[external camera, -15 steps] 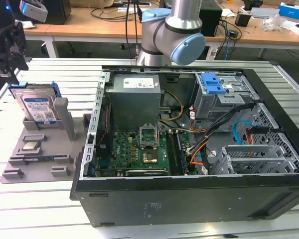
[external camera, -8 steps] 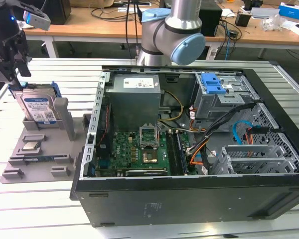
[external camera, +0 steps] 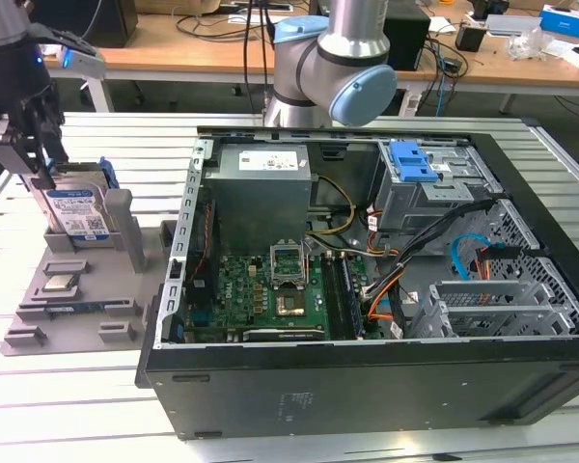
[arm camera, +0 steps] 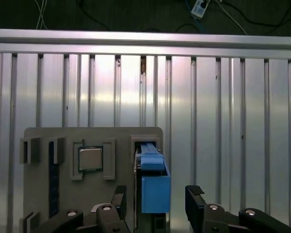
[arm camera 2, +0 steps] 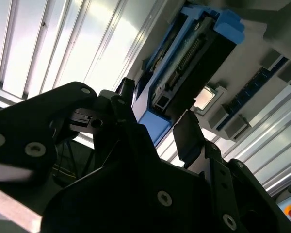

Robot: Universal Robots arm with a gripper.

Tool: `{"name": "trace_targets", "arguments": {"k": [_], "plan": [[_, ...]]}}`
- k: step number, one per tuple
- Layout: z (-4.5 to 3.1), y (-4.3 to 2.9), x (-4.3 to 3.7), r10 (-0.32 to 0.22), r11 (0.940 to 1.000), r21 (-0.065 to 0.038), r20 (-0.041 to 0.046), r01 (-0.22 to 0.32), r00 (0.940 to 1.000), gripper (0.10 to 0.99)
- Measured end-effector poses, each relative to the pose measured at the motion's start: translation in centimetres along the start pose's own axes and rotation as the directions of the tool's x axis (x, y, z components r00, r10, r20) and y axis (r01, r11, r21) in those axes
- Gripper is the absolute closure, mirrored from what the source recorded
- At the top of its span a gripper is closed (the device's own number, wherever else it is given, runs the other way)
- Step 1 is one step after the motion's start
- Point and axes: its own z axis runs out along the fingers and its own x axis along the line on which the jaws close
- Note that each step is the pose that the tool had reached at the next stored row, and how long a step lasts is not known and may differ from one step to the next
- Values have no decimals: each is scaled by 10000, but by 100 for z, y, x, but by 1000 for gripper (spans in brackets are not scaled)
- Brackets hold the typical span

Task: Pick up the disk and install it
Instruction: 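Pick up the disk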

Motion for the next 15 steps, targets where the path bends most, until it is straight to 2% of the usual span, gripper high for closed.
{"name": "trace_targets", "arguments": {"k": [3, 6, 8, 15], "plan": [[63, -13, 2, -12, 10000, -2, -8, 12, 10000, 486], [166, -60, 4, -22, 10000, -2, -28, 22, 10000, 486], [212, -66, 5, -25, 10000, -2, -33, 25, 10000, 486], [236, -70, 6, -28, 10000, -3, -37, 28, 10000, 486]]}}
